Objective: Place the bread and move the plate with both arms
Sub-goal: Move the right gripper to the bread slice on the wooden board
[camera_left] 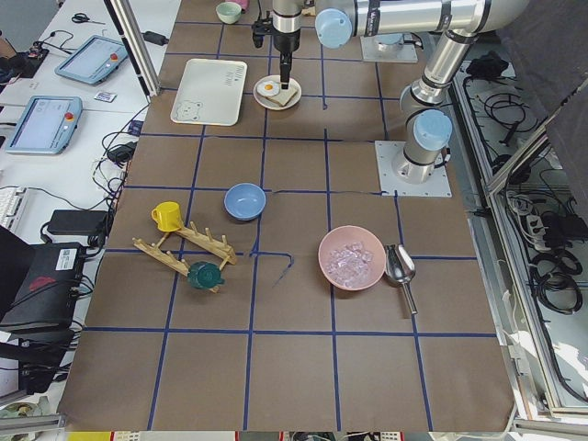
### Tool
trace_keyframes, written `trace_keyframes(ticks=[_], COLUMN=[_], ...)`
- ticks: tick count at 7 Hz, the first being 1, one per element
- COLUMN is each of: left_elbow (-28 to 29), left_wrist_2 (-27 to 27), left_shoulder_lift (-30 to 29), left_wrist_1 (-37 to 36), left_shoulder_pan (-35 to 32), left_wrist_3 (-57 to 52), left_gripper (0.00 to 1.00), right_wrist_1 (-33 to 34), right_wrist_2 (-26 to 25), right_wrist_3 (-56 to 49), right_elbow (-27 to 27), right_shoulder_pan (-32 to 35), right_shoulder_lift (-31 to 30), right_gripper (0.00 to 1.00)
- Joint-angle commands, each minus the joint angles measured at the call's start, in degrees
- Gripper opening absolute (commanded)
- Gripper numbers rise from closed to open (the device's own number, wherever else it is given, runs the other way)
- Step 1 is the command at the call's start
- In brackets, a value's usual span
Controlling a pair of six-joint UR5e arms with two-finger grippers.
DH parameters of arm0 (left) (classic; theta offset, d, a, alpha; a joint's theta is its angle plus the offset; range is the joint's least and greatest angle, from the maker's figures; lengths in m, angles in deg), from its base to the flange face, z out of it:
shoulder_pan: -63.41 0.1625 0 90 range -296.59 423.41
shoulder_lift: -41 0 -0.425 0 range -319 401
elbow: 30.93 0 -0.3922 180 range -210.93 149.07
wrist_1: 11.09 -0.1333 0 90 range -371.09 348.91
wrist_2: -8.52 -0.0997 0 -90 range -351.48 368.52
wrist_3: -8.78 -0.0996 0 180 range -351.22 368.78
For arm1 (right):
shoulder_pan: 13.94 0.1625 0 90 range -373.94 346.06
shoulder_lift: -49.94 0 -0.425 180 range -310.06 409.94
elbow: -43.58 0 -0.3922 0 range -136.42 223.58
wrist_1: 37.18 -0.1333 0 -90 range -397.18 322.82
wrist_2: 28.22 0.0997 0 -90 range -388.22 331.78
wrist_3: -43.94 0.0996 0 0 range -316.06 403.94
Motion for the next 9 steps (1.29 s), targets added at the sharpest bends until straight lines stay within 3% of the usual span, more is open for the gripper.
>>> trace_keyframes(ticks=[1, 3, 5, 6, 9], left_elbow=[0.0, -0.1, -0.2, 0.0, -0.3], left_wrist_2=[0.0, 0.1, 0.1, 0.0, -0.1], left_shoulder_lift=[0.0, -0.1, -0.1, -0.1, -0.5], left_wrist_1=[0.0, 0.0, 0.0, 0.0, -0.1], left_shoulder_pan=[0.0, 0.0, 0.0, 0.0, 0.1], left_wrist_3=[0.0, 0.0, -0.2, -0.2, -0.3], left_gripper=[1.0, 1.0, 1.0, 1.0, 1.0], right_wrist_1=[3.0, 19.0, 36.0, 40.6, 43.5], right_wrist_2=[0.9, -1.6, -9.8, -10.4, -9.8], right_wrist_3=[-4.6, -4.6, -10.0, -17.2, -28.3], right_elbow=[-7.0, -16.1, -26.2, -28.7, -29.8], right_shoulder_pan=[-10.5, -10.5, -10.7, -11.0, -14.9], right_shoulder_lift=[0.2, 0.7, 4.0, 5.8, 11.9], right_gripper=[1.0, 1.0, 1.0, 0.97, 0.86])
